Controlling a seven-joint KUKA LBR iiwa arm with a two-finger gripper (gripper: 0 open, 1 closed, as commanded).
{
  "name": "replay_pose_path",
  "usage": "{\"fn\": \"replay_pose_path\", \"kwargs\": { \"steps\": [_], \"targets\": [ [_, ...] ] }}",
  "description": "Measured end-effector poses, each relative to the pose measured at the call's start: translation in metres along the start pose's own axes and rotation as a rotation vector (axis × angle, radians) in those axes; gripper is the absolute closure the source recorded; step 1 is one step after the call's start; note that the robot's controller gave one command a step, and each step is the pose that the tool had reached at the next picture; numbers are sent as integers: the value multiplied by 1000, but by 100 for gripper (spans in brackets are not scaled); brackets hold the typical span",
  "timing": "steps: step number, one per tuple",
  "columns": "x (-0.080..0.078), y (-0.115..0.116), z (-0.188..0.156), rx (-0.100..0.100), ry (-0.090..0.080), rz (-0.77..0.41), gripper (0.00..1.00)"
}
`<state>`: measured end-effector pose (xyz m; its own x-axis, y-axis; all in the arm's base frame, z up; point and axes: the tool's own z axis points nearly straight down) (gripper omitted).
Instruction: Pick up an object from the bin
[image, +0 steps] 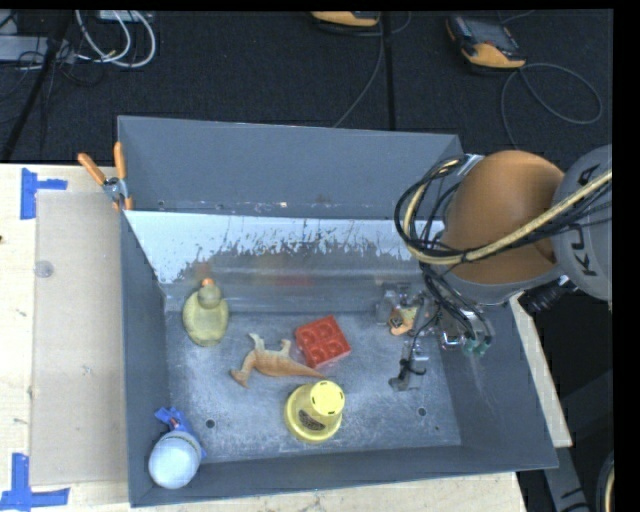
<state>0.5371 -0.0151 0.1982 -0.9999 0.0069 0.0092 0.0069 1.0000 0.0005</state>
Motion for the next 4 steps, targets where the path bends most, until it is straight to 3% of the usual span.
{"fn": "replay_pose_path", "kwargs": {
  "steps": [1, 2, 3, 4],
  "targets": [
    [-1, 0, -4, 0, -7, 0, 0],
    [-27, 23, 19, 3, -17, -49, 0],
    [-32, 40, 60, -3, -6, -40, 0],
    [-32, 37, 88, 1, -12, 104, 0]
  ]
}}
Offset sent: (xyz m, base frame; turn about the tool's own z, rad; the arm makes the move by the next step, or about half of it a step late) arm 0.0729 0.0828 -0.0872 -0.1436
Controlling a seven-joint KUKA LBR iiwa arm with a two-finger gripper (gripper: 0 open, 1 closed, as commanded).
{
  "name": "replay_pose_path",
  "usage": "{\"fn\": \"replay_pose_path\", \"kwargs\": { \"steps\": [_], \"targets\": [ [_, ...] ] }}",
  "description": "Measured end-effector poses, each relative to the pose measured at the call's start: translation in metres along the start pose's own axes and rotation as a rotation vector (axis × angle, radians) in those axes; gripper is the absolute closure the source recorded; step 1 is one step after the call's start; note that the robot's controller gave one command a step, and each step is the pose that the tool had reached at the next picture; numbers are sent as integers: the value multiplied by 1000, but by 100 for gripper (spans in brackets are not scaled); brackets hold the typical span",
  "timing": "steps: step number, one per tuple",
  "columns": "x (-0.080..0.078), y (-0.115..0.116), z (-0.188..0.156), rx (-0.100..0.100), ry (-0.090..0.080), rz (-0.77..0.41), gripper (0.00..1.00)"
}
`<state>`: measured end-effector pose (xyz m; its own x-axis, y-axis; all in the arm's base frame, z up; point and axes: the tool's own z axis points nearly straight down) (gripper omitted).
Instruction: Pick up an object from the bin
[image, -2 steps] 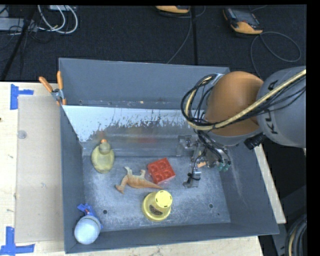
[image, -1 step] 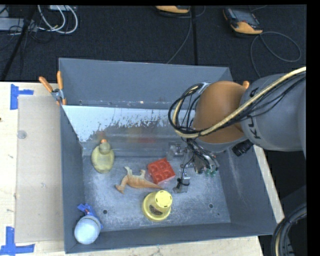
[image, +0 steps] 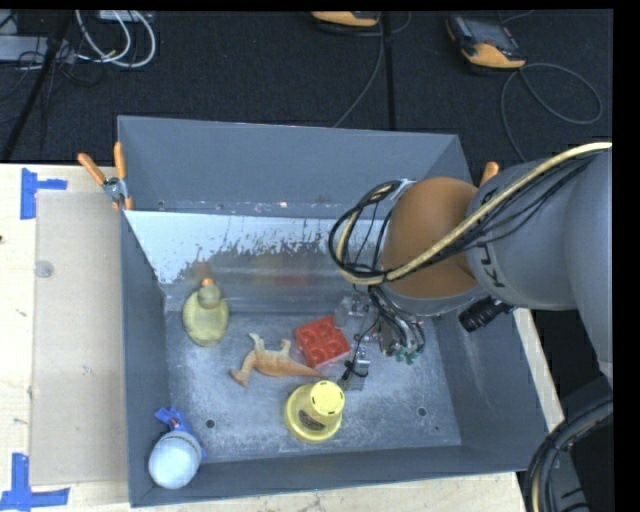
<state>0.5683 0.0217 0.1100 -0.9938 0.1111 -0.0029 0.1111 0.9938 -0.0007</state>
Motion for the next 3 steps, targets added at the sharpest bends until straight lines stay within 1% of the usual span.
{"fn": "replay_pose_path", "kwargs": {
  "steps": [1, 2, 3],
  "targets": [
    [8, 73, 39, -7, 3, -481, 100],
    [8, 73, 39, -7, 3, -481, 100],
    [10, 76, -90, -8, 2, -491, 100]
  ]
}}
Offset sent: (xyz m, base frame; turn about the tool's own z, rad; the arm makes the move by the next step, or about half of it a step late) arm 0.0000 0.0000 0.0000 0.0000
